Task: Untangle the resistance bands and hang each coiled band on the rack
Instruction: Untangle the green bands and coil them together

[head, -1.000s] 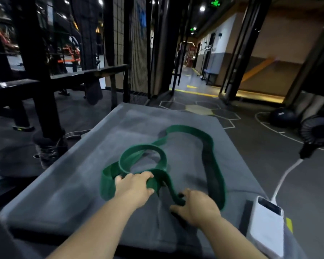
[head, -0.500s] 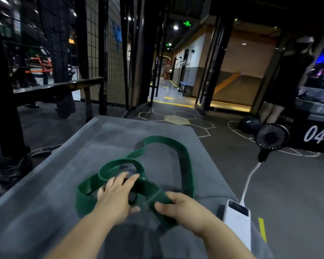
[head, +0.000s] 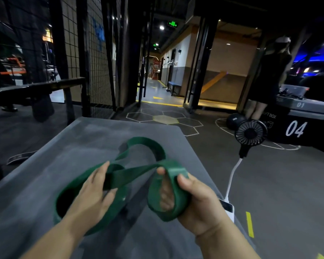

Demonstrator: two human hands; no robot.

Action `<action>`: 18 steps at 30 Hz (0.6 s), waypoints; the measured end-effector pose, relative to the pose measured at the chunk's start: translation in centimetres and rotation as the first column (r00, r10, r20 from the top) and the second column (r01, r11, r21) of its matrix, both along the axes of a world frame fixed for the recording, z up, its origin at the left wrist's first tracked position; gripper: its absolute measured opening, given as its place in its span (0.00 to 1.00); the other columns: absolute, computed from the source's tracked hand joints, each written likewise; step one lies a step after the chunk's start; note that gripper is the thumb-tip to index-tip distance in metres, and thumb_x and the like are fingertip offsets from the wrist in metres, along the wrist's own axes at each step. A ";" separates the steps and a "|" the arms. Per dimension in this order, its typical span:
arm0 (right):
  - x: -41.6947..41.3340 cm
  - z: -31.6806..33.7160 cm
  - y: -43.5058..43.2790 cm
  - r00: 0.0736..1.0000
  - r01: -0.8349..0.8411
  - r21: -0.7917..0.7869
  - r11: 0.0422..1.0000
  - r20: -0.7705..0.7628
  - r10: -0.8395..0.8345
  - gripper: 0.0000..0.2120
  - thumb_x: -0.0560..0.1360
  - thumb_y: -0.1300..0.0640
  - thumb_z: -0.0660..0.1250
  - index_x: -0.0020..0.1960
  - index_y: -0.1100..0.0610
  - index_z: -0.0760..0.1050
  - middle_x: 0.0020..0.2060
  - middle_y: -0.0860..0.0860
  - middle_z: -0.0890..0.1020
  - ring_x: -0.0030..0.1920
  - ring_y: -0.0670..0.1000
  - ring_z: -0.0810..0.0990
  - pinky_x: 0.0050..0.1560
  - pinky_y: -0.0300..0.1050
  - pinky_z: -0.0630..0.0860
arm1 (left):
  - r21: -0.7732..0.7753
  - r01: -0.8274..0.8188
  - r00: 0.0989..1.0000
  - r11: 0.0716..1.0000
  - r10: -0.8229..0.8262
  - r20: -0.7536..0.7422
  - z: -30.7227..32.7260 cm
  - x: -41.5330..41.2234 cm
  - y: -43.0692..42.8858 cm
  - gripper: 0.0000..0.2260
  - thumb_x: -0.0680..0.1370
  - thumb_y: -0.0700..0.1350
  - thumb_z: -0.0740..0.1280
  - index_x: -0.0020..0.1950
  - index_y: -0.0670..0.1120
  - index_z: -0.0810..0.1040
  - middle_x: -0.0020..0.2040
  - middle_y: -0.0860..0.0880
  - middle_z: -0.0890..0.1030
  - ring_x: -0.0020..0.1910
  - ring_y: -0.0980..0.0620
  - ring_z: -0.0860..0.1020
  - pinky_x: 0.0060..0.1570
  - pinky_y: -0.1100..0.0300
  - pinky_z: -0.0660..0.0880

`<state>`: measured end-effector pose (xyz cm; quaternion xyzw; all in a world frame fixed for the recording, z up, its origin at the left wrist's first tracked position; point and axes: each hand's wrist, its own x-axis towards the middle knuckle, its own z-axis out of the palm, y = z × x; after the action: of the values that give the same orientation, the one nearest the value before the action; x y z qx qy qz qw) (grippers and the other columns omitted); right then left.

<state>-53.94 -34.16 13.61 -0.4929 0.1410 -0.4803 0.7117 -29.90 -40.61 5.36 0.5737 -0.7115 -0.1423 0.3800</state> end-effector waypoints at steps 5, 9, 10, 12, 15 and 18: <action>-1.0 0.5 0.1 0.949 -0.182 -0.097 0.979 0.242 0.200 0.21 0.79 0.61 0.62 0.71 0.63 0.68 0.43 0.53 0.78 0.43 0.49 0.77 0.45 0.41 0.69 | -0.010 -0.087 0.991 0.996 0.085 -0.103 1.0 -0.8 0.6 0.27 0.79 0.57 0.58 0.76 0.64 0.53 0.78 0.61 0.51 0.77 0.58 0.47 0.72 0.49 0.56; -1.4 0.1 0.3 0.923 -0.264 -0.163 0.951 0.244 0.298 0.27 0.78 0.63 0.63 0.76 0.61 0.61 0.46 0.54 0.78 0.45 0.50 0.77 0.48 0.42 0.70 | -0.037 0.006 0.958 0.999 -0.016 -0.286 1.9 -0.5 1.1 0.24 0.80 0.49 0.61 0.72 0.67 0.57 0.72 0.62 0.63 0.72 0.62 0.60 0.68 0.63 0.60; -1.5 0.1 0.4 0.926 -0.262 -0.157 0.952 0.238 0.294 0.28 0.77 0.63 0.63 0.76 0.61 0.60 0.44 0.54 0.77 0.44 0.50 0.76 0.47 0.42 0.69 | -0.057 0.059 0.950 0.997 -0.074 -0.305 2.0 -0.6 1.2 0.23 0.80 0.46 0.61 0.70 0.66 0.61 0.70 0.63 0.68 0.70 0.63 0.65 0.68 0.66 0.61; -1.5 0.2 0.5 0.927 -0.264 -0.108 0.959 0.247 0.283 0.31 0.77 0.63 0.61 0.78 0.57 0.57 0.40 0.52 0.70 0.40 0.49 0.69 0.45 0.42 0.64 | -0.013 0.158 0.938 0.987 -0.154 -0.310 2.0 -1.1 1.4 0.20 0.80 0.42 0.61 0.66 0.64 0.68 0.65 0.67 0.74 0.66 0.67 0.70 0.66 0.70 0.65; -1.9 0.5 0.3 0.908 -0.299 -0.060 0.952 0.288 0.303 0.36 0.76 0.64 0.59 0.80 0.51 0.48 0.39 0.52 0.63 0.39 0.50 0.62 0.44 0.45 0.60 | 0.176 0.191 0.963 0.966 -0.149 -0.226 2.0 -2.7 1.9 0.11 0.82 0.44 0.61 0.64 0.53 0.75 0.61 0.57 0.78 0.60 0.60 0.76 0.57 0.70 0.68; -2.7 0.6 -0.4 0.911 -0.268 -0.046 0.962 0.312 0.268 0.41 0.75 0.67 0.57 0.80 0.49 0.41 0.41 0.55 0.65 0.42 0.54 0.64 0.49 0.49 0.63 | 0.295 0.236 0.972 0.926 -0.222 -0.083 2.2 -4.1 2.8 0.12 0.82 0.49 0.60 0.64 0.45 0.71 0.58 0.51 0.76 0.57 0.55 0.75 0.45 0.74 0.66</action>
<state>-56.66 -34.56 14.24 -0.4252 -0.0439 -0.4508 0.7836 -33.99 -37.82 7.60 0.5345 -0.7341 -0.3067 0.2852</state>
